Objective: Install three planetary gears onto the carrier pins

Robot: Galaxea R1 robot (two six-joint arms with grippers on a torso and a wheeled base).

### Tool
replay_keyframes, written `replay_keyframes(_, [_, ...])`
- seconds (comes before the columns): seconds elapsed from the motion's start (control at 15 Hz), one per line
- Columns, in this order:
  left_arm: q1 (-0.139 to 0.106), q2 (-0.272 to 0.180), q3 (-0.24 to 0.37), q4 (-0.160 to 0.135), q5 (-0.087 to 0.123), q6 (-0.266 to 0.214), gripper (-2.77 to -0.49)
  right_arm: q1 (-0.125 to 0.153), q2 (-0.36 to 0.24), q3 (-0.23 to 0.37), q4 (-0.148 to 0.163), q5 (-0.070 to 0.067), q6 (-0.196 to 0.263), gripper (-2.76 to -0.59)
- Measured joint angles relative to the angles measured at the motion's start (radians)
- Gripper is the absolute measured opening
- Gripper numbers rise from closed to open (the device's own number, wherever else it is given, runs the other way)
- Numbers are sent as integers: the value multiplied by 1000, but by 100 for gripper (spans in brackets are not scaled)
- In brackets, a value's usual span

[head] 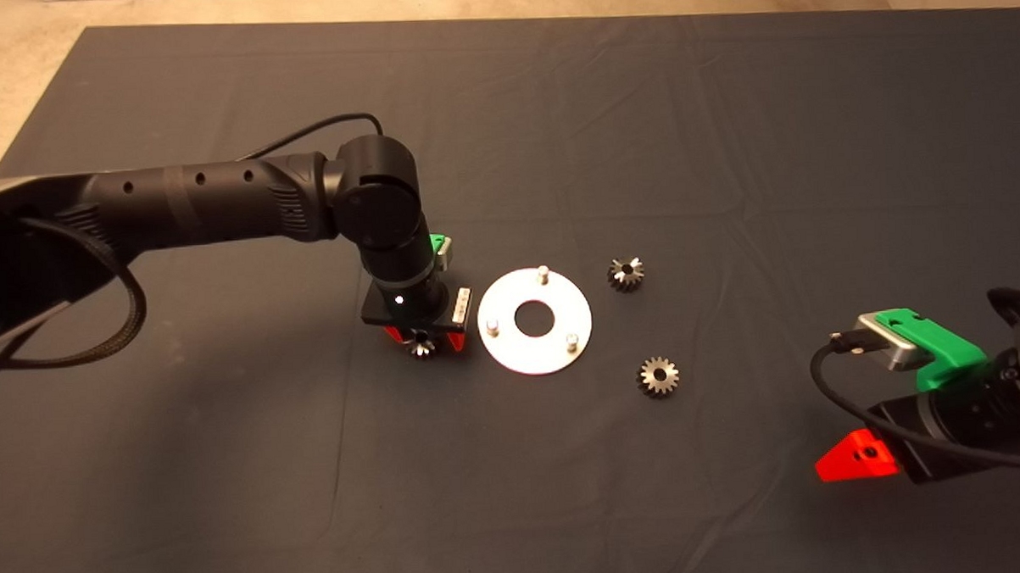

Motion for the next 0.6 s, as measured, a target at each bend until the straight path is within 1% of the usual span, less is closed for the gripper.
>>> replay_keyframes(0.2, [0, 0, 0, 0, 0, 1, -160, 0, 0, 0, 0, 0, 0, -62])
replay_keyframes(0.27, [0, 0, 0, 0, 2, 1, -170, 0, 0, 0, 0, 0, 0, -62])
replay_keyframes(0.33, [0, 0, 0, 0, 2, 1, -175, 0, 0, 0, 0, 0, 0, -62])
replay_keyframes(0.4, [0, 0, 0, 0, 1, 1, -175, 0, 0, 0, 0, 0, 0, -62])
replay_keyframes(0.53, [0, 0, 0, 0, 4, 1, -191, 0, 0, 0, 0, 0, 0, -62])
replay_keyframes(0.6, [0, -1, 0, 0, 5, 1, -192, 0, 0, 0, 0, 0, 0, -62])
